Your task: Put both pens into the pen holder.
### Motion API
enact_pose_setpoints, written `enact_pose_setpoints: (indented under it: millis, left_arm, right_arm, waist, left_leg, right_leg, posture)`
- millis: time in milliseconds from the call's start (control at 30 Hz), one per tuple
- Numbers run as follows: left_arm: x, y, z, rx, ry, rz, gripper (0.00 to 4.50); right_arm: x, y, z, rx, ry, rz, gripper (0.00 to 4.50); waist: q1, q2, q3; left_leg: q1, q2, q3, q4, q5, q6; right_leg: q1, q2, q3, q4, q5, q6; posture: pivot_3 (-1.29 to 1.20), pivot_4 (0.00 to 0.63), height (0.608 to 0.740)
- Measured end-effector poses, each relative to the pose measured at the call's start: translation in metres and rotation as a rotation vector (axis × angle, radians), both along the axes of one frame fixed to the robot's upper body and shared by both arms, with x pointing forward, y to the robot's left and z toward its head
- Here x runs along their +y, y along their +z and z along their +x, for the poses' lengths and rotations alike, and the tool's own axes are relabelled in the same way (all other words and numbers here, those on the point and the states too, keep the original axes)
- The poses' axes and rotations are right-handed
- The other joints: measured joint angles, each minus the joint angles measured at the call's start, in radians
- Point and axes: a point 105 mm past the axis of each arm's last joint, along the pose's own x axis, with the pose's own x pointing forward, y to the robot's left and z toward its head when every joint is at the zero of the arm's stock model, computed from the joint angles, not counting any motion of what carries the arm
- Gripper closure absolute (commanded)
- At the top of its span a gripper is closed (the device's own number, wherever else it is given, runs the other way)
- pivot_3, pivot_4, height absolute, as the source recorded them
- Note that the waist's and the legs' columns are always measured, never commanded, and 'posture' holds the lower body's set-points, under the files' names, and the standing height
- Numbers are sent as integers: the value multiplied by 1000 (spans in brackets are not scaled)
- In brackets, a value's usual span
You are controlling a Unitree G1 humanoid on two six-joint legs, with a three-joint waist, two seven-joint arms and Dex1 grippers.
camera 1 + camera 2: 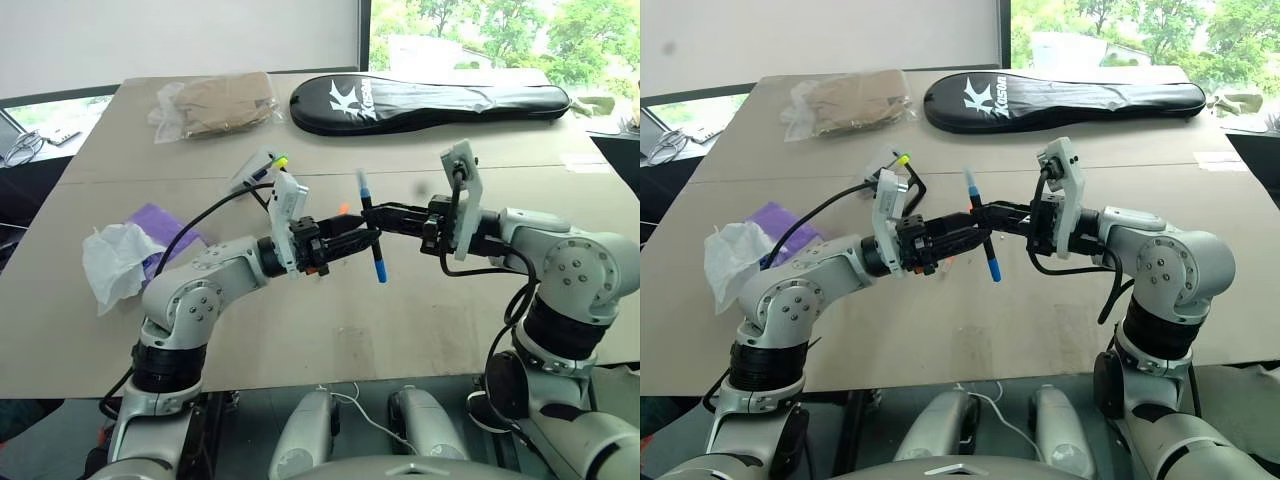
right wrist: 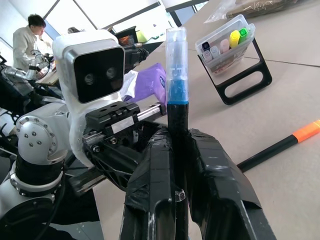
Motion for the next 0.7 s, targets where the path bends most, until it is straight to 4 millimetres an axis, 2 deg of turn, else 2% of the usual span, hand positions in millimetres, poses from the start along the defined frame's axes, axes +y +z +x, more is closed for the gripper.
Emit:
enact_pose_setpoints:
  millis: [33, 133, 267, 333, 367, 433, 467, 567, 600, 667, 700]
  left_arm:
    - [1, -1, 1, 9, 6, 6, 4442]
    - [1, -2, 0, 18, 5, 8, 4442]
    - [5, 0, 4, 7, 44, 17, 4500]
    - [14, 4, 11, -24, 105, 25, 4500]
    - [16, 6, 12, -31, 115, 24, 4500]
    - [19, 20, 20, -89, 162, 21, 4500]
    - [25, 34, 28, -142, 211, 10, 4500]
    - [40, 78, 43, -325, 345, -14, 4500]
    - [46, 87, 47, -398, 395, 4, 4500]
    - [57, 97, 61, -616, 523, 176, 4500]
    - [61, 98, 64, -663, 556, 221, 4500]
  right_arm:
    - [0, -1, -2, -6, -1, -1, 4500]
    - [1, -3, -3, -49, -3, -14, 4500]
    - [3, -5, -3, -112, -8, -14, 2844]
    - [-1, -5, -6, -135, 15, -5, 1614]
    - [-2, -4, -7, -146, 13, -6, 1496]
    - [-19, -2, -6, -249, -44, -71, 644]
    - [-31, -1, -4, -309, -102, -110, 107]
    - [-52, -4, -7, -394, -173, -188, 107]
    - [-53, -7, -10, -401, -167, -198, 107]
    - [-53, -12, -14, -402, -170, -194, 107]
    - [-52, -14, -15, -399, -169, -195, 107]
  waist:
    - [0, 0, 0]
    - [0, 0, 0]
    - [-2, 0, 0]
    - [0, 0, 0]
    - [0, 0, 0]
    - [10, -1, 0]
    - [14, -1, 0]
    - [11, -2, 0]
    - [7, -2, 0]
    - [-2, -2, 0]
    - [-4, -1, 0]
  left_leg:
    - [0, 0, 0, 0, 0, 0]
    - [0, 0, 0, 0, 0, 0]
    - [0, 0, 0, 0, 0, 0]
    - [0, 0, 0, 0, 0, 0]
    - [0, 0, 0, 0, 0, 0]
    - [-1, 0, -2, 1, 0, 1]
    - [-2, -1, -3, 2, 0, 0]
    - [-2, -1, -2, 2, 0, 0]
    - [-1, 0, -1, 2, 0, 0]
    - [2, 1, 3, -1, 0, 0]
    - [3, 1, 4, -2, 0, 0]
  right_leg:
    - [0, 0, 0, 0, 0, 0]
    - [0, 0, 0, 0, 0, 0]
    - [0, 0, 0, 0, 0, 0]
    - [0, 0, 0, 0, 0, 0]
    - [0, 0, 0, 0, 0, 0]
    - [0, 0, -3, -1, 0, 0]
    - [1, 0, -4, -2, 0, 0]
    - [1, 0, -3, -2, 0, 0]
    - [1, 0, -2, -2, 0, 0]
    - [1, 2, 2, -2, 0, 0]
    - [1, 2, 3, -2, 0, 0]
  posture:
    - [0, 150, 740]
    - [0, 150, 740]
    - [0, 150, 740]
    - [0, 150, 740]
    - [0, 150, 740]
    - [0, 150, 740]
    - [0, 150, 740]
    - [0, 150, 740]
    - [0, 150, 740]
    - [0, 150, 740]
    - [0, 150, 740]
